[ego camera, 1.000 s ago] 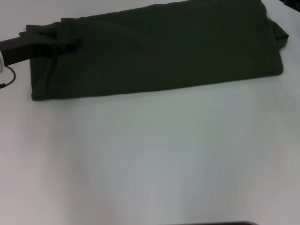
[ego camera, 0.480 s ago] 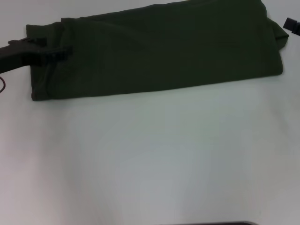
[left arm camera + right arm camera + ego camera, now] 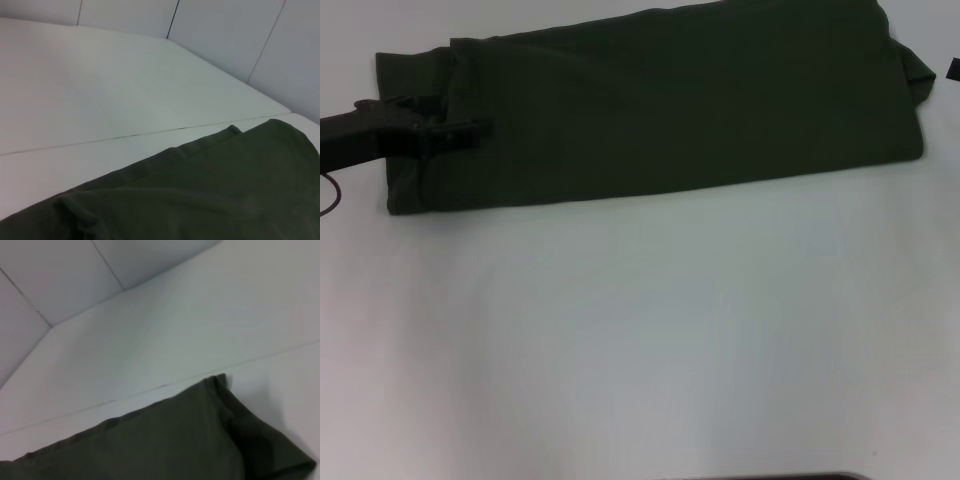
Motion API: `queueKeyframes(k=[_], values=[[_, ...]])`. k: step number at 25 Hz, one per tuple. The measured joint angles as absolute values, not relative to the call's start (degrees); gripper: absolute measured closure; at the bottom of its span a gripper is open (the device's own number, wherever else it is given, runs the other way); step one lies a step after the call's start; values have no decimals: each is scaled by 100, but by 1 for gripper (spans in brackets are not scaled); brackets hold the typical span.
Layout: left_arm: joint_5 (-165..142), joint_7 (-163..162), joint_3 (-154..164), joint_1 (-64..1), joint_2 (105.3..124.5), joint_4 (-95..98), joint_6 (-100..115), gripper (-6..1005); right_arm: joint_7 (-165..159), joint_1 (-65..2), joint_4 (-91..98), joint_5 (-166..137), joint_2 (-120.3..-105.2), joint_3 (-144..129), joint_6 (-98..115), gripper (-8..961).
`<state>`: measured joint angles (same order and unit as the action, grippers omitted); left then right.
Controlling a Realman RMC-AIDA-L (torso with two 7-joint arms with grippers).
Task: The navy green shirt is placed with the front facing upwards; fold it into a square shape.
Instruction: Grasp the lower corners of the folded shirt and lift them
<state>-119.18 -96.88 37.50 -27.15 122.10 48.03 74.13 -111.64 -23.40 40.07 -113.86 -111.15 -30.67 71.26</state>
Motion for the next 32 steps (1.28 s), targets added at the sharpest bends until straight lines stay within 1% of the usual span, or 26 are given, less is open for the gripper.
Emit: queueKeyframes(k=[2, 5, 13, 16, 18, 19, 20, 26, 29, 32], values=[[-11917, -9684, 3750, -2711, 12223, 4812, 7416, 78, -11434, -2367, 3999, -11532, -11061, -3081, 7122, 250], [-11923, -9683, 3756, -2711, 12231, 4816, 7419, 78, -11719, -2413, 3976, -11815, -11035, -3084, 7106, 250], [-11935, -9670, 3762, -2713, 12235, 4816, 7423, 78, -12155, -2476, 3954, -12286, -11041, -3085, 7115, 250], [-11943, -9661, 3762, -2715, 12237, 4816, 7409, 79, -12160, -2463, 3941, -12288, -11080, -3077, 7096, 250], [-11944, -9641, 3762, -2718, 12242, 4813, 7385, 79, -12140, -2458, 3939, -12290, -11138, -3080, 7069, 249], [-11945, -9626, 3762, -2723, 12244, 4801, 7377, 79, -12122, -2466, 3936, -12303, -11198, -3093, 6995, 249], [-11945, -9611, 3762, -2728, 12244, 4787, 7371, 79, -12122, -2466, 3936, -12303, -11198, -3093, 6995, 249], [-11945, -9590, 3761, -2737, 12243, 4776, 7358, 79, -12041, -2523, 3883, -12436, -11393, -3122, 6700, 249], [-11945, -9590, 3761, -2726, 12243, 4776, 7325, 79, -11918, -2582, 3751, -12439, -11440, -3122, 6562, 249], [-11945, -9588, 3761, -2720, 12243, 4775, 7298, 79, -11821, -2659, 3620, -12439, -11456, -3122, 6489, 249]])
